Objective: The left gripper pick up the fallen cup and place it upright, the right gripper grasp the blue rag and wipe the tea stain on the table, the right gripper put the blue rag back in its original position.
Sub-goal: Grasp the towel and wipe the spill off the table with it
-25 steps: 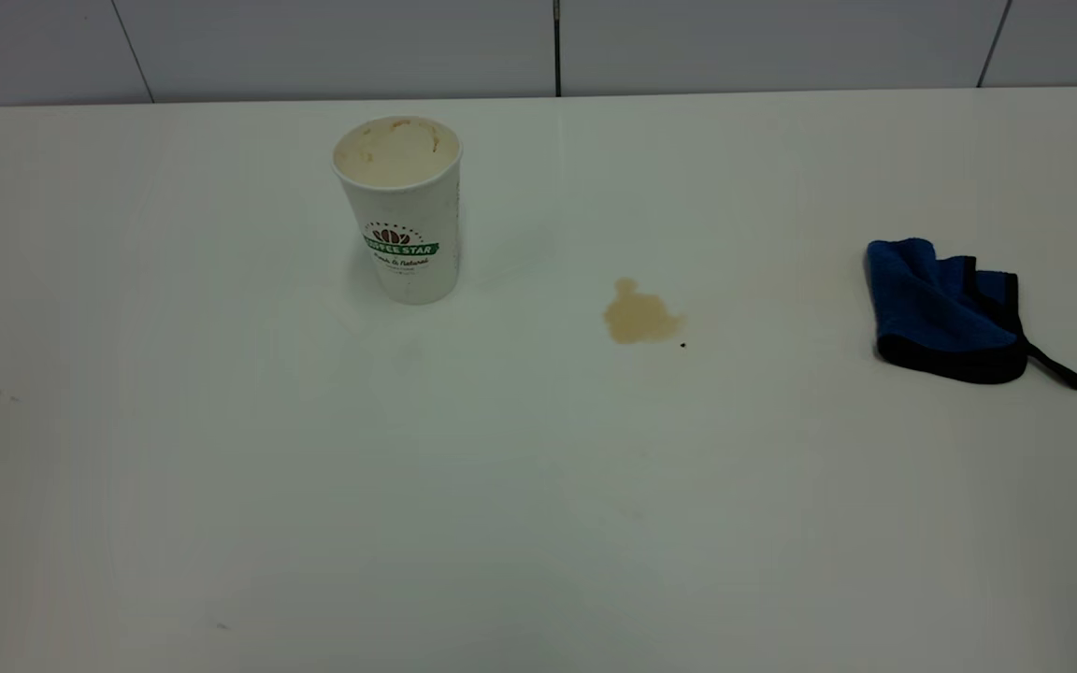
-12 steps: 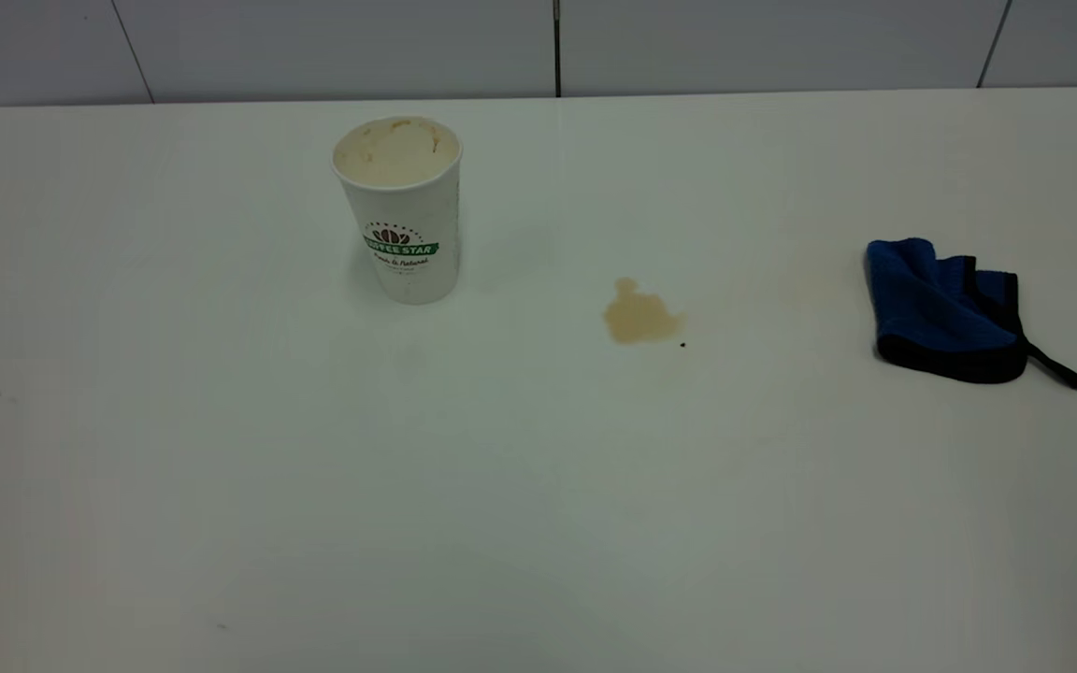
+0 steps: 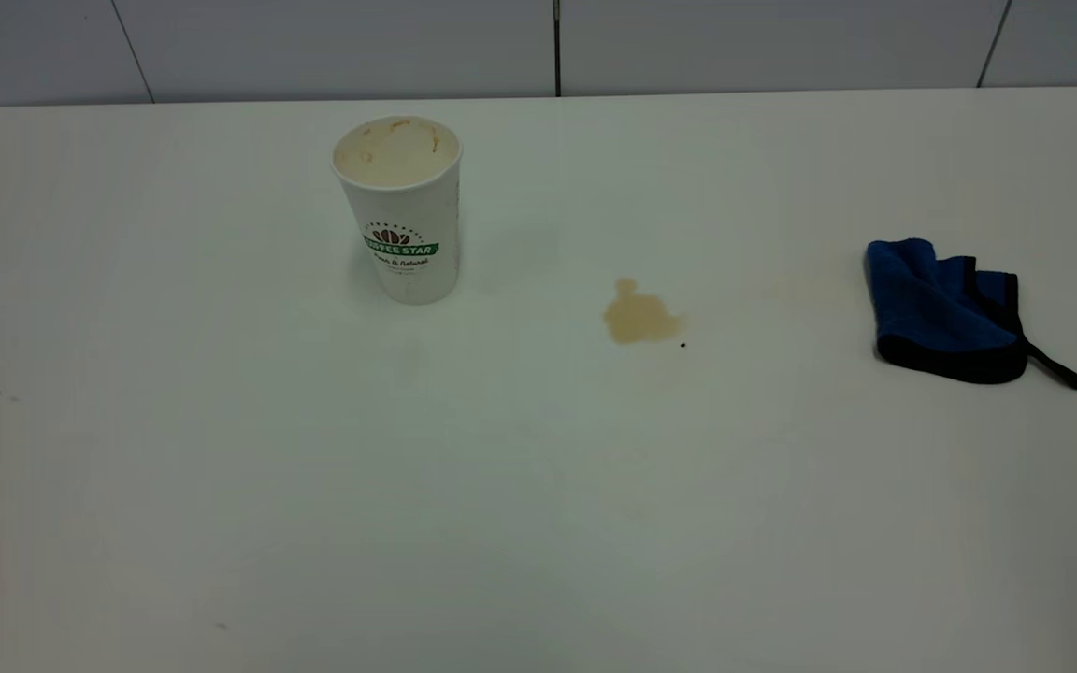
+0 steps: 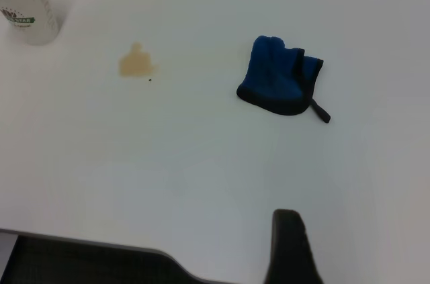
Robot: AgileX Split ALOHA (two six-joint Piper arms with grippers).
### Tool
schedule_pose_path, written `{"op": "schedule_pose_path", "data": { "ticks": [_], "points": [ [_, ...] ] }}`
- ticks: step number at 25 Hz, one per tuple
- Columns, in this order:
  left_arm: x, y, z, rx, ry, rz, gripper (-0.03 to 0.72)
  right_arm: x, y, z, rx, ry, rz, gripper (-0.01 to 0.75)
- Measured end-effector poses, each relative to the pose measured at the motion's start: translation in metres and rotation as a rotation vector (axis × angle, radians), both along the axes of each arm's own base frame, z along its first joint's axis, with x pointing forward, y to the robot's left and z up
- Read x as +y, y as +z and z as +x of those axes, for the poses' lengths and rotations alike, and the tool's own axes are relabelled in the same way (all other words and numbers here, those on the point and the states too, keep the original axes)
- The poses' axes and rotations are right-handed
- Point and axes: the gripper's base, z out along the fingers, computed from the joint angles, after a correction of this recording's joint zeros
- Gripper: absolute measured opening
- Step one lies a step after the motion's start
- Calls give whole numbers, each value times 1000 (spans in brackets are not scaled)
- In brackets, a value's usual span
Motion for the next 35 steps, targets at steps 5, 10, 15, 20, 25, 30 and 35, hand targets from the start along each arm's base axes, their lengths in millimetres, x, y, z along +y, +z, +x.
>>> {"op": "schedule_pose_path", "data": {
  "ticks": [5, 10, 15, 20, 25, 30, 35],
  "points": [
    [0, -1, -6, -35, 18, 1, 443, 0, 0, 0, 0, 0, 0, 553],
    [0, -1, -6, -35, 18, 1, 443, 0, 0, 0, 0, 0, 0, 553],
    [0, -1, -6, -35, 18, 1, 443, 0, 0, 0, 0, 0, 0, 553],
    [0, -1, -6, -35, 18, 1, 443, 1, 0, 0, 1, 4, 16, 553],
    [0, -1, -6, -35, 18, 1, 443, 8, 1, 0, -3, 50, 89, 553],
    [0, -1, -6, -35, 18, 1, 443, 9, 2, 0, -7, 55, 98, 553],
    [0, -1, -6, -35, 18, 0, 443, 10, 7, 30, 131, 55, 87, 553]
  ]
}}
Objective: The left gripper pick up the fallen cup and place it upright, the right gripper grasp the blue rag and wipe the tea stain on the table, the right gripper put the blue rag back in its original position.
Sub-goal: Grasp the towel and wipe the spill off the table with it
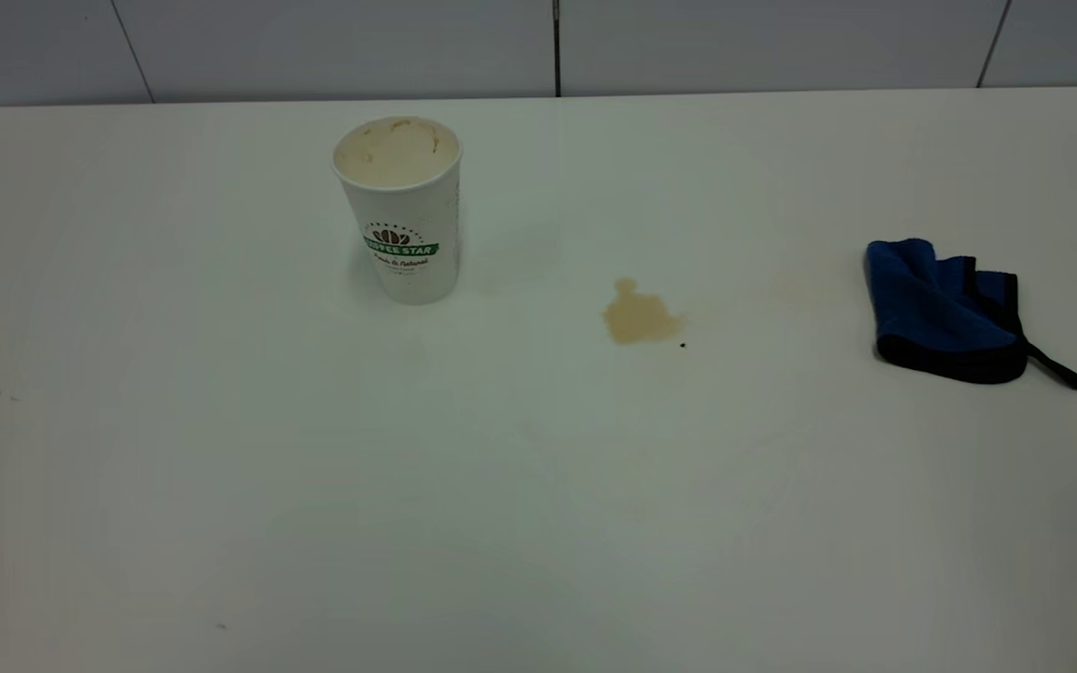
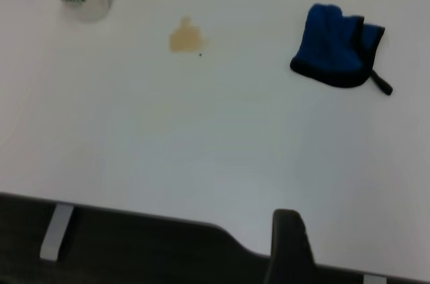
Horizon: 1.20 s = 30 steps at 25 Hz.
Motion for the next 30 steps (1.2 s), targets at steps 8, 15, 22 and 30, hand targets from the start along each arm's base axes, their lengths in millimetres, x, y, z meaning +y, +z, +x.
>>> {"op": "schedule_pose_path", "data": {
  "ticks": [8, 15, 22, 30],
  "points": [
    [0, 0, 0, 0, 0, 0, 443, 3, -6, 110, 203, 117, -167, 600],
    [0, 0, 0, 0, 0, 0, 443, 6, -55, 213, 352, 172, -232, 604],
    [0, 0, 0, 0, -1, 1, 443, 8, -139, 311, 452, 207, -284, 591],
    [0, 0, 0, 0, -1, 1, 443, -17, -212, 377, 529, 167, -286, 590]
  ]
}}
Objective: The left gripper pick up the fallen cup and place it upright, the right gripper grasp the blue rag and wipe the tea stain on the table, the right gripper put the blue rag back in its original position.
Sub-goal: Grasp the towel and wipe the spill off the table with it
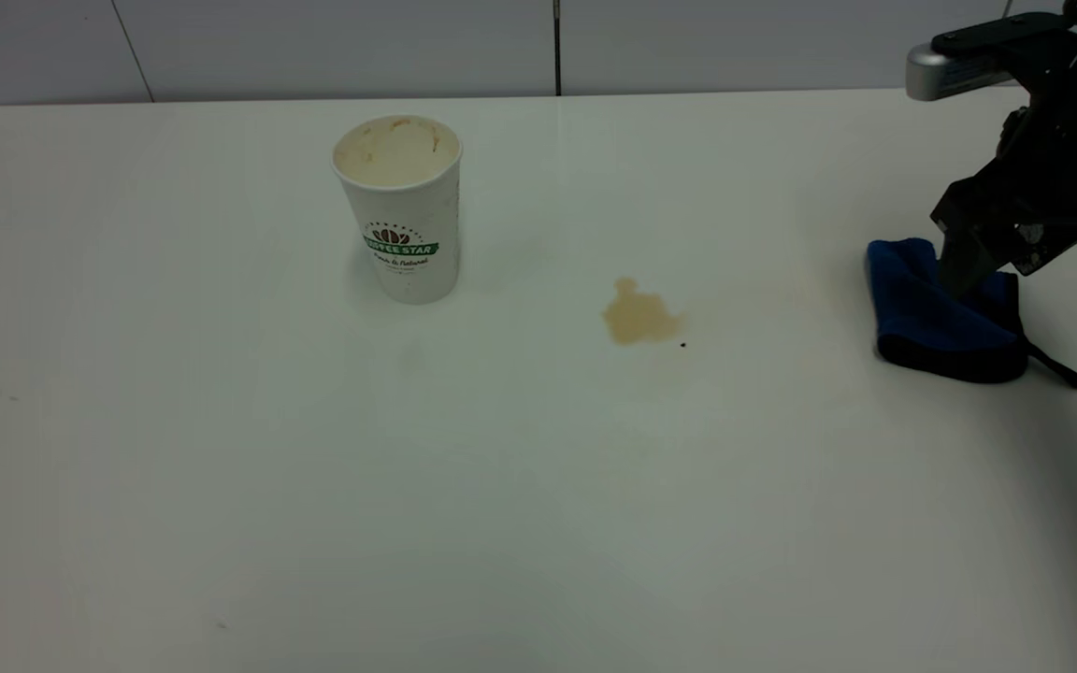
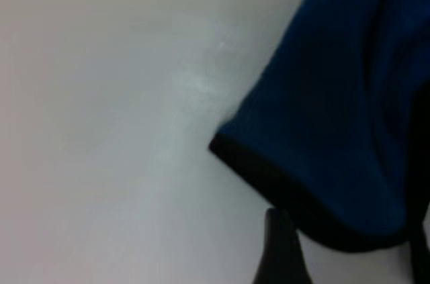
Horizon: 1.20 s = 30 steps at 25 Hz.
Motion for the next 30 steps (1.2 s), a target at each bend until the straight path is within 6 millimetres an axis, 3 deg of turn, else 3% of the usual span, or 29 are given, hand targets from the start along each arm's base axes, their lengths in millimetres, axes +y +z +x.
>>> {"op": "schedule_pose_path", "data": {
  "ticks": [7, 18, 20, 24, 25, 30],
  "points": [
    [0, 0, 0, 0, 0, 0, 443, -17, -28, 26, -3, -34, -3, 590],
    [0, 0, 0, 0, 0, 0, 443, -16, -65, 29, 38, -67, 20, 572],
    [0, 0, 0, 0, 0, 0, 443, -14, -66, 29, 31, -52, 15, 503],
    [0, 0, 0, 0, 0, 0, 443, 0, -65, 31, 19, 3, 5, 158],
    [0, 0, 0, 0, 1, -1, 443, 6, -65, 32, 6, 15, 2, 102],
    [0, 0, 0, 0, 1, -1, 443, 51, -65, 41, -70, 103, 2, 84]
  ]
}}
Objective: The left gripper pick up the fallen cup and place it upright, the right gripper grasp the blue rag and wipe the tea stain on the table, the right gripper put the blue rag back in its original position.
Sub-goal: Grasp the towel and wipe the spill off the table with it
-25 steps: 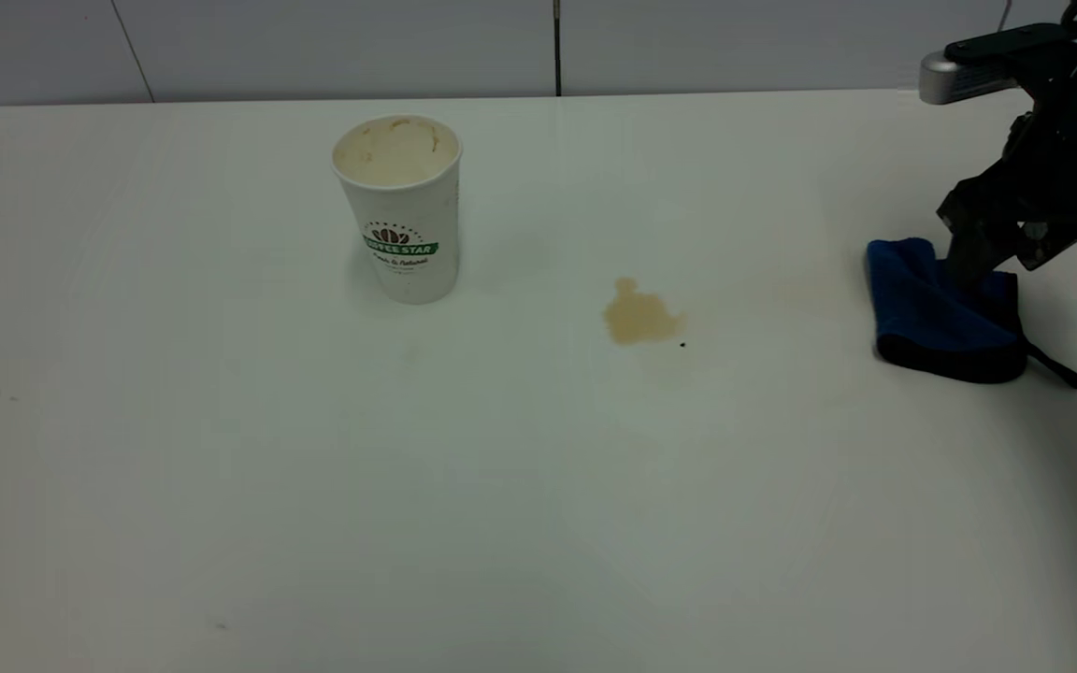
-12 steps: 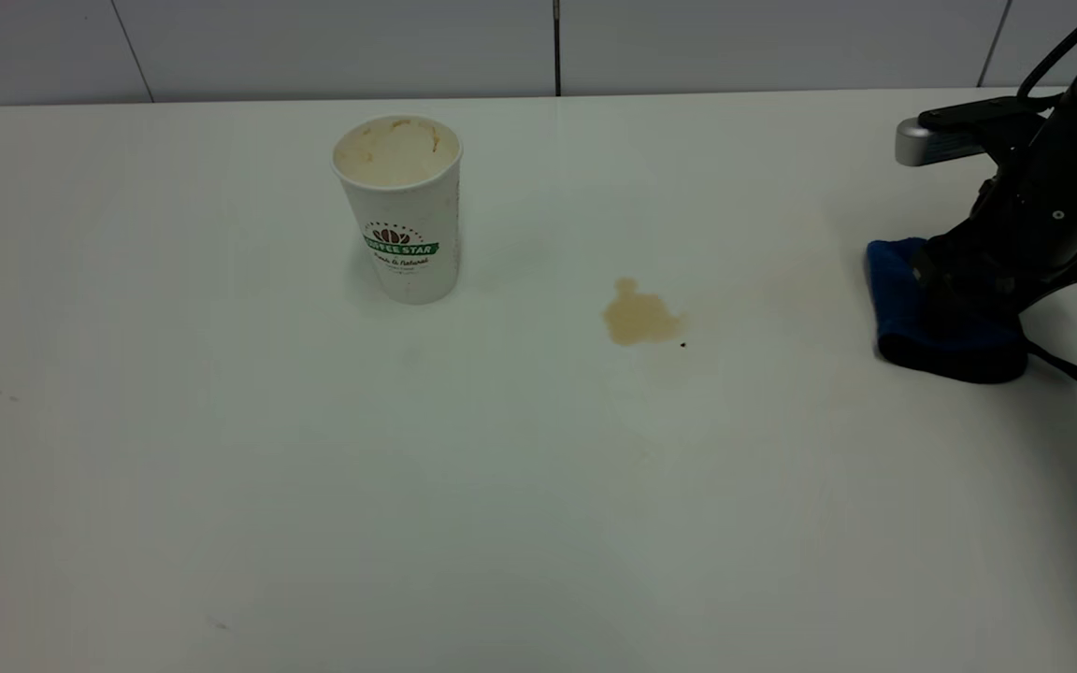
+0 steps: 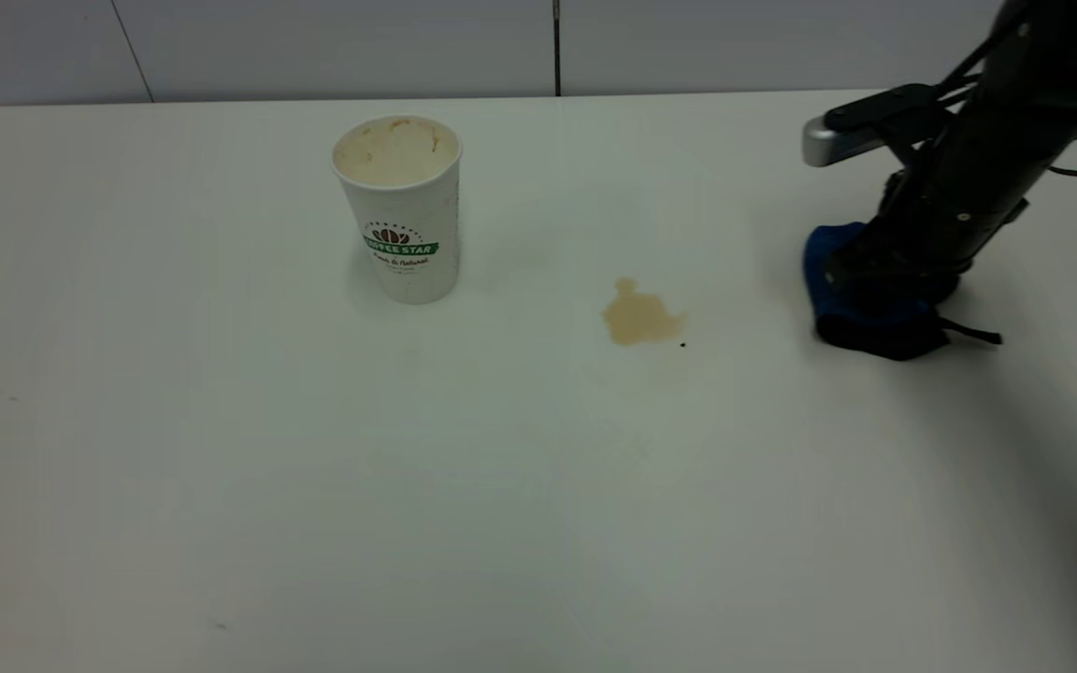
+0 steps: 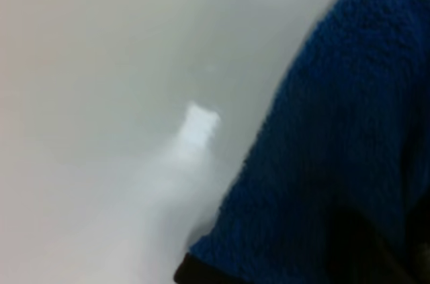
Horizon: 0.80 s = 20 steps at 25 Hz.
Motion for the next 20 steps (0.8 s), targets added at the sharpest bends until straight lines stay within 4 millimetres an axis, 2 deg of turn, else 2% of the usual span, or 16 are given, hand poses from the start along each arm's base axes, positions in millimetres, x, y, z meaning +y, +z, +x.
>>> {"op": "schedule_pose_path", "data": {
  "ticks": [8, 11, 14, 17, 20],
  "points": [
    [0, 0, 0, 0, 0, 0, 443, 92, -2, 22, -74, 183, 25, 84],
    [0, 0, 0, 0, 0, 0, 443, 120, -2, 22, -66, 238, 37, 84],
    [0, 0, 0, 0, 0, 0, 443, 144, -2, 12, -1, 294, 44, 84],
    [0, 0, 0, 0, 0, 0, 443, 160, -3, -5, 133, 349, 38, 84],
    [0, 0, 0, 0, 0, 0, 443, 159, -3, -18, 279, 380, 21, 84]
  ]
}}
